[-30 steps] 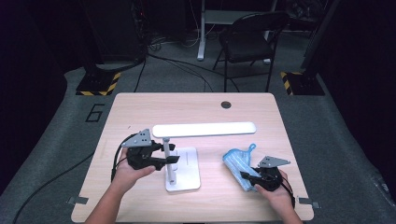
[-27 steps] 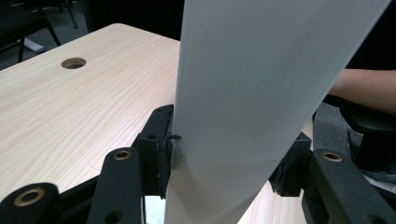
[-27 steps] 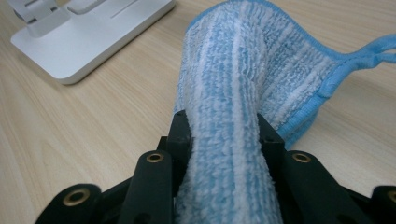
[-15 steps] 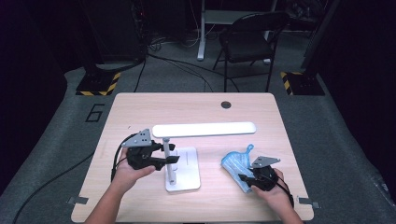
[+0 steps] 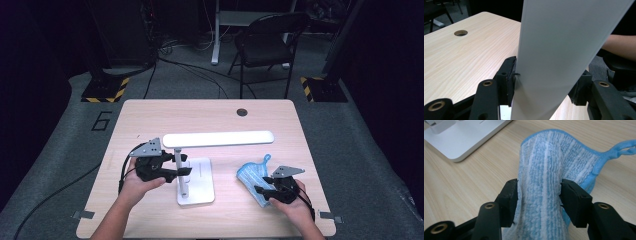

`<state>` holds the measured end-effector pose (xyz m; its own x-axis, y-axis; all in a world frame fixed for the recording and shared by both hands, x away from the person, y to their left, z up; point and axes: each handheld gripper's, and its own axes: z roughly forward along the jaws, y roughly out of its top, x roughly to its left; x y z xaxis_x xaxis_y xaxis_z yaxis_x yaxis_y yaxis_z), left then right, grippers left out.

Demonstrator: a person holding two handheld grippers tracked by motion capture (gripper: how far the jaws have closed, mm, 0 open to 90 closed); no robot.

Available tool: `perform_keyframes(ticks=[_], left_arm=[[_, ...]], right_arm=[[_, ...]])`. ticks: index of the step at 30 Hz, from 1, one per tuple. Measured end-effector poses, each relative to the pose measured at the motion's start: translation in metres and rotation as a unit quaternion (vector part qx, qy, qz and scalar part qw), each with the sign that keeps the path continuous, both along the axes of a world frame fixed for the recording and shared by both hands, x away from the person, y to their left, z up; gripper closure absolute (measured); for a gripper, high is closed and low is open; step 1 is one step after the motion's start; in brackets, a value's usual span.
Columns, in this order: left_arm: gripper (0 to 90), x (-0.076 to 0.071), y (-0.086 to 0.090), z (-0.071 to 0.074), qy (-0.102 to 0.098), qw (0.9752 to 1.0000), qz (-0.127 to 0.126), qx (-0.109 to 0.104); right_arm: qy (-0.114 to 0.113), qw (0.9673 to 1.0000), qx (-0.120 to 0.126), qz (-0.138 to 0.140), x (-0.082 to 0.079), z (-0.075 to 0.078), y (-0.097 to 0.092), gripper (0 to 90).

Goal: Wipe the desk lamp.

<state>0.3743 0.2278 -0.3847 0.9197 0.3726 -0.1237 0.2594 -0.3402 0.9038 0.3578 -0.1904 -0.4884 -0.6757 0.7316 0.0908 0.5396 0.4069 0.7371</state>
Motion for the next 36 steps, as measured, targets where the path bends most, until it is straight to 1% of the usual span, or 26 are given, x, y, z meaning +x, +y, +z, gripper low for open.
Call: perform_keyframes(ticks=[1,3,4,8,9,10,12,13,14,16,18,19,20,21,24,25,27,30,33,34,35,36], left_arm=[[47.2,0.0,0.0,0.0,0.001,1.0,-0.001,0.0],[46.8,0.0,0.0,0.0,0.002,1.0,-0.003,0.001],[46.6,0.0,0.001,0.001,0.003,1.0,-0.006,0.003],[46.5,0.0,0.003,0.001,0.006,0.9999,-0.012,0.003],[46.5,0.0,0.003,0.001,0.006,0.9999,-0.013,0.003],[46.5,0.0,0.003,0.001,0.007,0.9999,-0.013,0.002],[46.1,-0.001,0.003,0.001,0.007,0.9999,-0.014,0.002],[45.6,-0.001,0.003,0.001,0.007,0.9999,-0.014,0.002],[45.2,-0.002,0.003,0.001,0.005,0.9999,-0.014,0.004],[44.7,-0.003,0.004,0.001,0.006,0.9999,-0.013,0.002],[44.8,-0.004,0.005,0.001,0.007,0.9999,-0.009,0.0],[44.9,-0.005,0.005,0.0,0.005,1.0,-0.006,0.0],[45.7,-0.006,0.005,0.0,0.004,1.0,-0.001,0.002],[46.5,-0.006,0.005,0.0,0.002,1.0,0.0,0.008],[46.7,-0.008,0.006,-0.001,0.002,0.9999,0.005,0.009],[46.5,-0.008,0.006,-0.001,0.001,0.9999,0.005,0.009],[46.5,-0.008,0.007,-0.001,0.004,1.0,0.006,0.007],[46.5,-0.008,0.009,-0.001,0.004,1.0,0.004,0.008],[46.3,-0.008,0.01,-0.001,0.006,1.0,-0.001,0.008],[45.7,-0.008,0.01,-0.001,0.007,0.9999,-0.002,0.007],[45.7,-0.008,0.009,-0.001,0.008,0.9999,0.0,0.008],[46.4,-0.008,0.009,-0.001,0.004,0.9999,0.002,0.01]], right_arm=[[-0.003,1.0,-0.002,0.004,0.0,0.002,-0.001,46.2],[-0.006,1.0,0.002,0.0,-0.002,0.004,0.0,46.0],[-0.012,0.9999,0.005,0.004,-0.003,0.01,0.0,45.8],[-0.022,0.9996,0.013,0.01,-0.005,0.017,0.003,45.3],[-0.025,0.9995,0.014,0.014,-0.005,0.019,0.004,45.2],[-0.028,0.9992,0.02,0.021,-0.005,0.021,0.005,45.1],[-0.023,0.9988,0.036,0.024,-0.006,0.023,0.007,44.7],[-0.023,0.9988,0.036,0.024,-0.006,0.023,0.007,44.7],[-0.023,0.9985,0.04,0.029,-0.006,0.024,0.009,43.9],[-0.023,0.9986,0.038,0.029,-0.007,0.025,0.012,42.0],[-0.024,0.9985,0.033,0.036,-0.008,0.028,0.015,39.0],[-0.021,0.9986,0.034,0.034,-0.008,0.028,0.016,37.6],[-0.022,0.9985,0.032,0.039,-0.008,0.029,0.017,37.1],[-0.02,0.9985,0.033,0.039,-0.008,0.03,0.019,36.4],[-0.023,0.9982,0.038,0.04,-0.01,0.033,0.022,33.5],[-0.026,0.9981,0.04,0.039,-0.01,0.033,0.023,33.2],[-0.025,0.9978,0.046,0.042,-0.01,0.034,0.025,32.0],[-0.026,0.9976,0.045,0.047,-0.01,0.033,0.028,31.0],[-0.023,0.9972,0.046,0.055,-0.01,0.033,0.03,28.7],[-0.024,0.9967,0.044,0.063,-0.009,0.034,0.031,28.6],[-0.025,0.997,0.048,0.056,-0.01,0.033,0.032,28.5],[-0.025,0.9968,0.047,0.06,-0.01,0.034,0.033,28.6]])
